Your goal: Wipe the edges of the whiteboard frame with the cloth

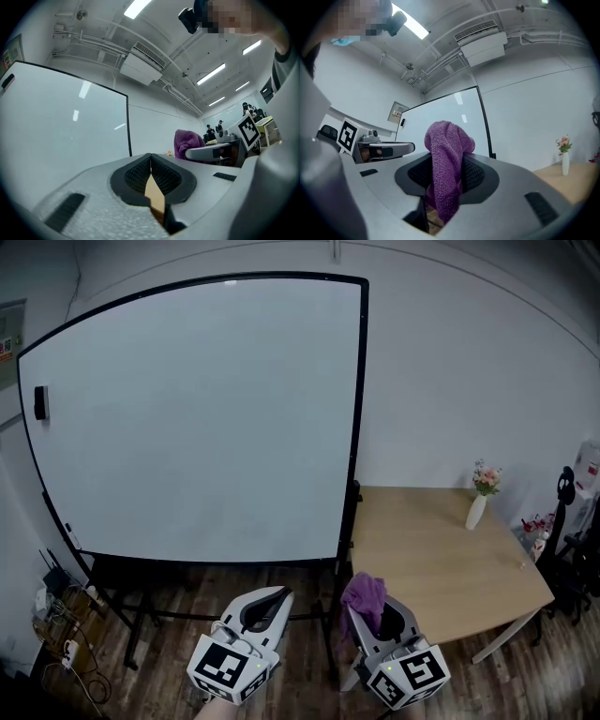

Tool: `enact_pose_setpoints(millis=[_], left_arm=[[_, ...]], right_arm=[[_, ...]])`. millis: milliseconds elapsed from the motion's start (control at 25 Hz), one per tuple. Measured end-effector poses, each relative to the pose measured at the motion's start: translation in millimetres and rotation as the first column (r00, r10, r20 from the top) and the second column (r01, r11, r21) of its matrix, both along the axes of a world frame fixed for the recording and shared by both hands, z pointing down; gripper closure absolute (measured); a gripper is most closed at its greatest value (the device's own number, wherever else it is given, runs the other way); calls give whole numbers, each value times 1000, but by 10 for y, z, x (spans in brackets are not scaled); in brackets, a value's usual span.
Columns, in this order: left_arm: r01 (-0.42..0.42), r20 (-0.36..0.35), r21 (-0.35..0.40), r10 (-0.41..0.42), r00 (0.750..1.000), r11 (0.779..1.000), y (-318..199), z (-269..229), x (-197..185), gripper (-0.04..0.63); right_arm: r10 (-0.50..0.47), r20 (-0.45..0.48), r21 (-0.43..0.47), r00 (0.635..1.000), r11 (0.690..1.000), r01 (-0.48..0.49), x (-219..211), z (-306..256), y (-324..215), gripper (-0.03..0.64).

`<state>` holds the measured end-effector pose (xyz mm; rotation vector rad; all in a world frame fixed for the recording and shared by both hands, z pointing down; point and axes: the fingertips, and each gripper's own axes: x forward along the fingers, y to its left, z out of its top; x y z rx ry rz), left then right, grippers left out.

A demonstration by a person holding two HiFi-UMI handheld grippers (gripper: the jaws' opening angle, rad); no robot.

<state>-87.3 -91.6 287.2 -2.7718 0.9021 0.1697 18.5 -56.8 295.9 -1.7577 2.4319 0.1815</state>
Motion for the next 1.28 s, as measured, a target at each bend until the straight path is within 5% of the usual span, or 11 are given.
enact_pose_setpoints(millis=[400, 760, 1280], left_arm=[[-105, 9, 4, 105, 994, 995, -313, -28, 52, 578], [-188, -35, -35, 187, 982, 982, -540, 34, 406, 578], [-68, -61, -6, 68, 996, 998, -1335, -124, 855, 578]], right_arm=[[116, 3, 4, 993, 993, -116, -139, 20, -237, 476], [195, -2, -11, 981, 981, -195, 187, 54, -397, 476], [99, -82, 41, 992, 995, -96, 718, -204, -1305, 476]])
